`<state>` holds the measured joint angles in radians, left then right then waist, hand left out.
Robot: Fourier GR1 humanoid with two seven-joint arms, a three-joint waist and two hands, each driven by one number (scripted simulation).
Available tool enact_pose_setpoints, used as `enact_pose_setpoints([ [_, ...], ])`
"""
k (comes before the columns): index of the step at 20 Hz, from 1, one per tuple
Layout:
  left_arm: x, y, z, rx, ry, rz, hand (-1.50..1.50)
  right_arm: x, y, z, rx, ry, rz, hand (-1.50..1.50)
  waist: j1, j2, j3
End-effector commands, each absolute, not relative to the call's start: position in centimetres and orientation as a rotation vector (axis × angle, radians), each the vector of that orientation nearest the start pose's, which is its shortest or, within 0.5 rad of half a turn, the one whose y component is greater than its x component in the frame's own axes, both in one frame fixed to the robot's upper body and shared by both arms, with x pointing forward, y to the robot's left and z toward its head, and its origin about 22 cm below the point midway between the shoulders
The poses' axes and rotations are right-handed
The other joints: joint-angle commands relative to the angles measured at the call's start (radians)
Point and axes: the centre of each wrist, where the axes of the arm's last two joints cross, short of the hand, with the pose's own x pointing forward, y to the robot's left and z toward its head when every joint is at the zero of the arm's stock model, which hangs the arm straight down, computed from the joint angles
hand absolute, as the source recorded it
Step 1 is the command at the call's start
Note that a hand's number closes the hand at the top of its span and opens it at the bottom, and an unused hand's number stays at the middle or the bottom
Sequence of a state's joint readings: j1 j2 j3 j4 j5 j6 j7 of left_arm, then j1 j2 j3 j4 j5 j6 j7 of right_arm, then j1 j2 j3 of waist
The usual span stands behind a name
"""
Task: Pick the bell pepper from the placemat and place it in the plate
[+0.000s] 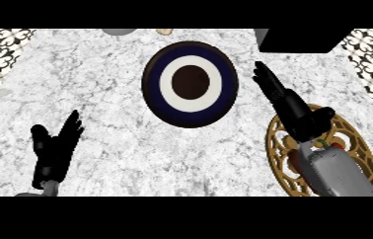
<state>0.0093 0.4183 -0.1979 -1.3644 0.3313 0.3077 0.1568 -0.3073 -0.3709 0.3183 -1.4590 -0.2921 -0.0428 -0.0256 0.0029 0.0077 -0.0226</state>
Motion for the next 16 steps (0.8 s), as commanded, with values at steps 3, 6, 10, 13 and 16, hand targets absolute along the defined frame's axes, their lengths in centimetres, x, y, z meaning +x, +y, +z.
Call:
enact_pose_setpoints([
  [3, 26.3, 29.8, 2.8, 0.236, -1.465, -0.058, 0.0, 28.7, -20.4, 5.6, 0.34, -1.709, 0.619, 1.5, -0.002, -0.013, 0.024],
  [6, 29.4, 29.6, 9.9, 0.234, -1.761, -0.199, 0.0, 27.4, -17.9, 5.7, 0.533, -1.738, 0.802, 1.5, -0.013, -0.018, 0.026],
  [10, 28.8, 28.6, 8.6, 0.187, -1.722, -0.2, 0.0, 26.8, -24.6, 3.1, -0.286, -1.615, 1.179, 1.5, -0.041, -0.021, 0.023],
  [13, 28.7, 29.5, 10.1, 0.167, -1.743, -0.202, 0.0, 21.8, -24.6, -3.0, -0.178, -1.733, 0.781, -1.5, -0.028, -0.011, 0.026],
  [16, 28.5, 30.1, 10.0, 0.179, -1.735, -0.217, 0.0, 21.2, -26.1, -3.5, -0.113, -1.844, 0.564, -1.5, -0.019, -0.009, 0.025],
])
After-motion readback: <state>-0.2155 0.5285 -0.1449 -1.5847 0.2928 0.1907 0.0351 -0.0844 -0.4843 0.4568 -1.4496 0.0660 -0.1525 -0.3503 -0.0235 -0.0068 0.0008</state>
